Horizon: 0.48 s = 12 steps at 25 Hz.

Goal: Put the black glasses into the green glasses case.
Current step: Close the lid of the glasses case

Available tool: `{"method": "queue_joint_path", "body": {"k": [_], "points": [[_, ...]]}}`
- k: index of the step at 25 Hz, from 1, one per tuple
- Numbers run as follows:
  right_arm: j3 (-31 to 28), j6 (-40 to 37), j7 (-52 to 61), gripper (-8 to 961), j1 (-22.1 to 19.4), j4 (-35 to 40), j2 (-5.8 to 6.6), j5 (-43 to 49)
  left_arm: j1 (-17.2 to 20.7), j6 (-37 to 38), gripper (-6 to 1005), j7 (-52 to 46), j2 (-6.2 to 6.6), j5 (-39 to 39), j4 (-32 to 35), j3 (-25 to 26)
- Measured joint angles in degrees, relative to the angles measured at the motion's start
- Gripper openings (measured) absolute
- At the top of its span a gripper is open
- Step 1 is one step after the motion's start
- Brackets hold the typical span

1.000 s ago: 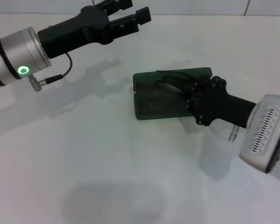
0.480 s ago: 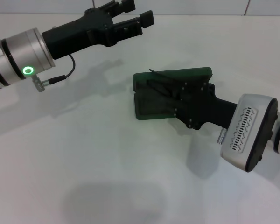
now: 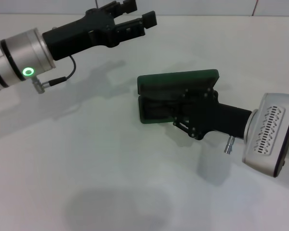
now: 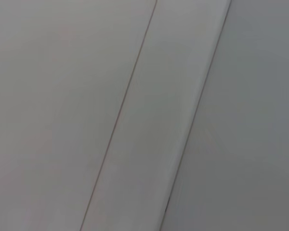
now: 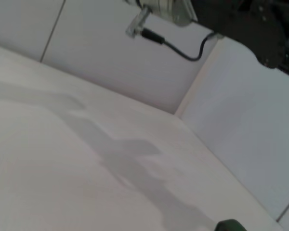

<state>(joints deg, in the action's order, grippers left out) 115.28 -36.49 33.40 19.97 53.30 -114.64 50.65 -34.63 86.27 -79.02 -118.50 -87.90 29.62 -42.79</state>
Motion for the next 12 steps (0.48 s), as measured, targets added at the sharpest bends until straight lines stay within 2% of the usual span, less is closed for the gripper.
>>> {"method": "queue_joint_path", "body": {"k": [3, 7, 8, 9, 11, 12], "points": [[-0.47, -0.96, 2.29, 362, 0.14, -0.14, 0.19, 1.50, -0.43, -0.59, 888, 0.02, -0.09, -0.25, 0.00, -0.01], [-3.09, -6.17, 4.31, 363, -0.34, -0.28, 0.41, 2.47, -0.55, -3.73, 888, -0.32, -0.02, -1.08, 0.07, -0.09], [-4.95, -11.70, 7.19, 363, -0.38, -0.96, 1.37, 3.40, -0.62, -5.30, 888, -0.67, 0.01, -1.74, 0.16, -0.11], [-4.95, -11.70, 7.19, 364, -0.38, -0.96, 1.37, 3.40, -0.92, -6.95, 888, -1.20, 0.02, -2.75, 0.27, -0.11], [-7.59, -18.84, 11.94, 364, 0.12, -2.32, 2.49, 6.01, -2.44, -11.47, 888, -3.22, 0.01, -6.24, 0.38, -0.25], [-10.42, -25.02, 16.03, 364, 0.96, -3.79, 3.33, 9.01, -3.34, -13.42, 888, -4.38, 0.01, -8.24, 0.38, -0.45]]}}
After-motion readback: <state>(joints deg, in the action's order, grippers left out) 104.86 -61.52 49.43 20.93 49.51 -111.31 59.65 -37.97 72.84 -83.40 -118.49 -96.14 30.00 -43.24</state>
